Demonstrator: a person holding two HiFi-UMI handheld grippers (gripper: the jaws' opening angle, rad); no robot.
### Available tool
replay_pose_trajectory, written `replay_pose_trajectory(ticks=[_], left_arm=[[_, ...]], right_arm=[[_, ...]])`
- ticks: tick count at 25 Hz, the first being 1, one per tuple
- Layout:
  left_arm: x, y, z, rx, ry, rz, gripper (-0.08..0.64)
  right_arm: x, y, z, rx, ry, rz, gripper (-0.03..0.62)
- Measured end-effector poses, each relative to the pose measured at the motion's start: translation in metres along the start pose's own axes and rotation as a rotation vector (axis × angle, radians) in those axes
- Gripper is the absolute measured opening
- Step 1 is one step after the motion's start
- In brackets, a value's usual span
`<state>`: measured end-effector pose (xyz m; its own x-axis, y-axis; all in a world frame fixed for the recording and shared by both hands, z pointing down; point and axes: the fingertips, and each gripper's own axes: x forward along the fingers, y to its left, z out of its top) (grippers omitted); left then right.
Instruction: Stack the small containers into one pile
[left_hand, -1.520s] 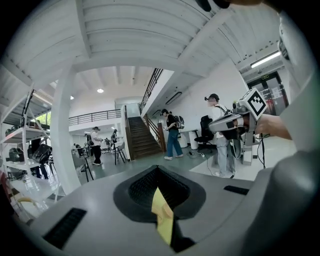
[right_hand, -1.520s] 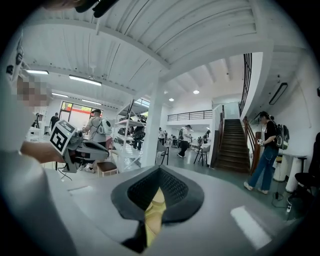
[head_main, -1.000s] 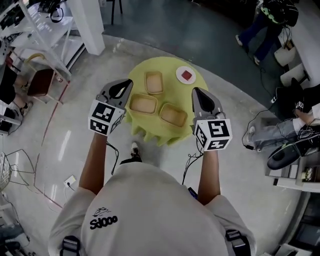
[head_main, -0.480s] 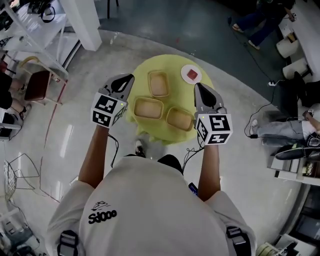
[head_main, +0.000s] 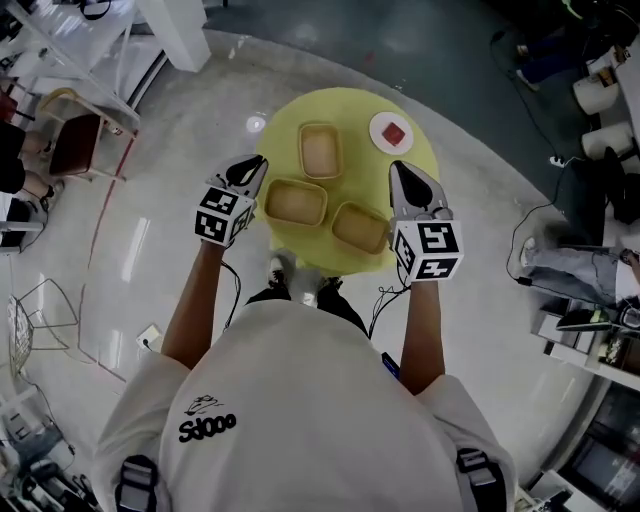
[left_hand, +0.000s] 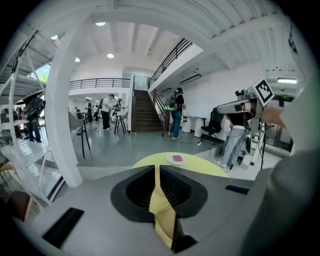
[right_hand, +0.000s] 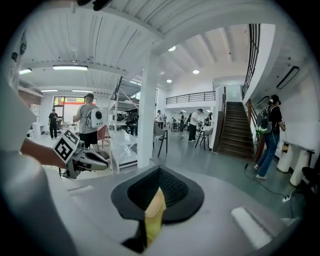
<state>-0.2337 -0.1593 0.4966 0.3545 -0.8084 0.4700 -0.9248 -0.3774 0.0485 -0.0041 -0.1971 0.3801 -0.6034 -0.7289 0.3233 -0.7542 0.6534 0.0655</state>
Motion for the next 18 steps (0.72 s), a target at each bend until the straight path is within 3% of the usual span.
replay_pose_trajectory(ticks=[10, 18], left_arm=[[0.023, -0.009, -0.084, -0.106, 0.196, 0.046, 0.072], [0.039, -0.014, -0.155, -0.175, 0.347, 0.052, 0.08]], right_arm=[[0.014, -0.003, -0.053, 0.035, 0.098, 0.074, 0.011], [0.014, -0.007, -0.099, 0.073, 0.187, 0.077, 0.011]])
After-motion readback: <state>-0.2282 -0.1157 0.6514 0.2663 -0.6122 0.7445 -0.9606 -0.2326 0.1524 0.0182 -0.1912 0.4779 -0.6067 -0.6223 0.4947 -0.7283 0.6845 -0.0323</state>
